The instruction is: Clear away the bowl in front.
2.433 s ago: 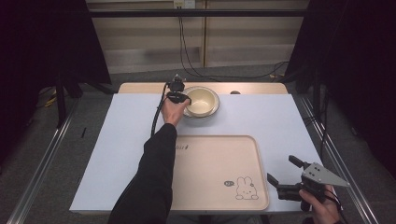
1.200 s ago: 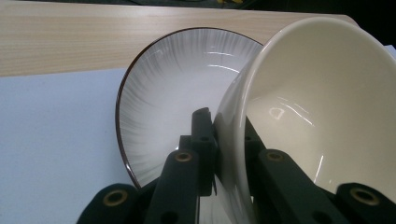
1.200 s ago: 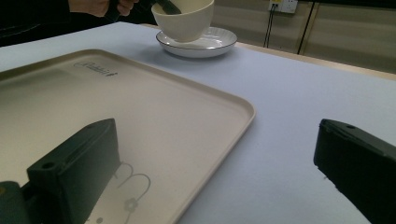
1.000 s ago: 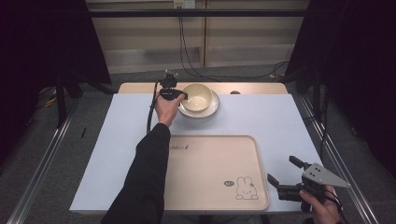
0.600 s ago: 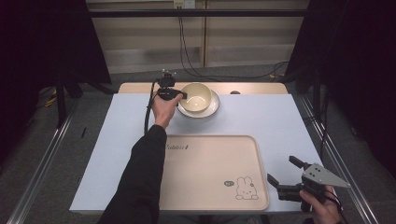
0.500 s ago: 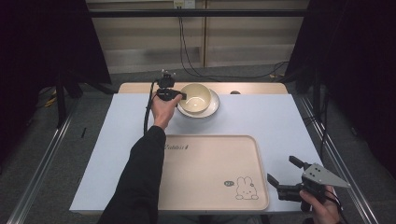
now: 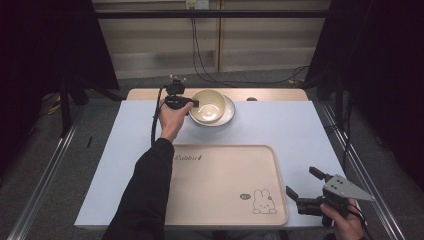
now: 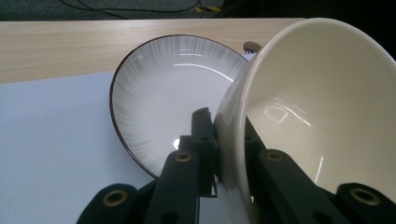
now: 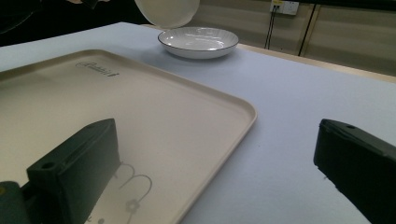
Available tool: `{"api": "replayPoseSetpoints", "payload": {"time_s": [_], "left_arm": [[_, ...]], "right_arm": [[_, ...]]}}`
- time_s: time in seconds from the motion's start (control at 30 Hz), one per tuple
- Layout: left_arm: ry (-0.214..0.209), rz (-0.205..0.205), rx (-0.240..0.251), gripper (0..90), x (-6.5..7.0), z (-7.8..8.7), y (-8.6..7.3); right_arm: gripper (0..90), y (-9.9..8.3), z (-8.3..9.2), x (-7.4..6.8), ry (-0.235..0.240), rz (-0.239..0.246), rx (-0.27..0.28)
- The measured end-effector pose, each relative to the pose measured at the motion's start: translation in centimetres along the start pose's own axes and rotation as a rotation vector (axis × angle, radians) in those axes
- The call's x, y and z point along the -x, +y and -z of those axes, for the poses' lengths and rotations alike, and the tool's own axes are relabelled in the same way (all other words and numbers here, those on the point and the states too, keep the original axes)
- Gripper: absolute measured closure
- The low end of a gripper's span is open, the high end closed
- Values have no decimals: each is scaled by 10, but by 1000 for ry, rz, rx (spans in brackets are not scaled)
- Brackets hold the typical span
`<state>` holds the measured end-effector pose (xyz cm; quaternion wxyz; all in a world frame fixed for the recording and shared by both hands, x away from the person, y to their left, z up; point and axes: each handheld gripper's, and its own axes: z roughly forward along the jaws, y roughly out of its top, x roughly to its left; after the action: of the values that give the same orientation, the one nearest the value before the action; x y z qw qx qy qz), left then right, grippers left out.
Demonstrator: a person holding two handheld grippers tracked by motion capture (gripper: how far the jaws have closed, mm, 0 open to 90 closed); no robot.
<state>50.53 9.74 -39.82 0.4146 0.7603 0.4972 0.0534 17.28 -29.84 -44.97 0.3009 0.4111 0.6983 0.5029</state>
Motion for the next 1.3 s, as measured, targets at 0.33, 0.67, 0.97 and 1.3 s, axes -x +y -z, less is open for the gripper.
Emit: {"api": "replayPoseSetpoints", "payload": {"time_s": [0.33,0.67,0.97,1.3], "left_arm": [[-22,-23,-18,829,6,8,-7],[-52,-64,-31,829,16,16,-10],[-84,-85,-55,828,26,18,-14],[-126,-110,-86,828,43,13,-24]], "right_arm": [[1,0,0,0,2,-1,1],[1,1,-1,-1,7,1,5],[1,2,-1,-1,19,-8,21],[0,2,-2,-1,1,-20,21]]}}
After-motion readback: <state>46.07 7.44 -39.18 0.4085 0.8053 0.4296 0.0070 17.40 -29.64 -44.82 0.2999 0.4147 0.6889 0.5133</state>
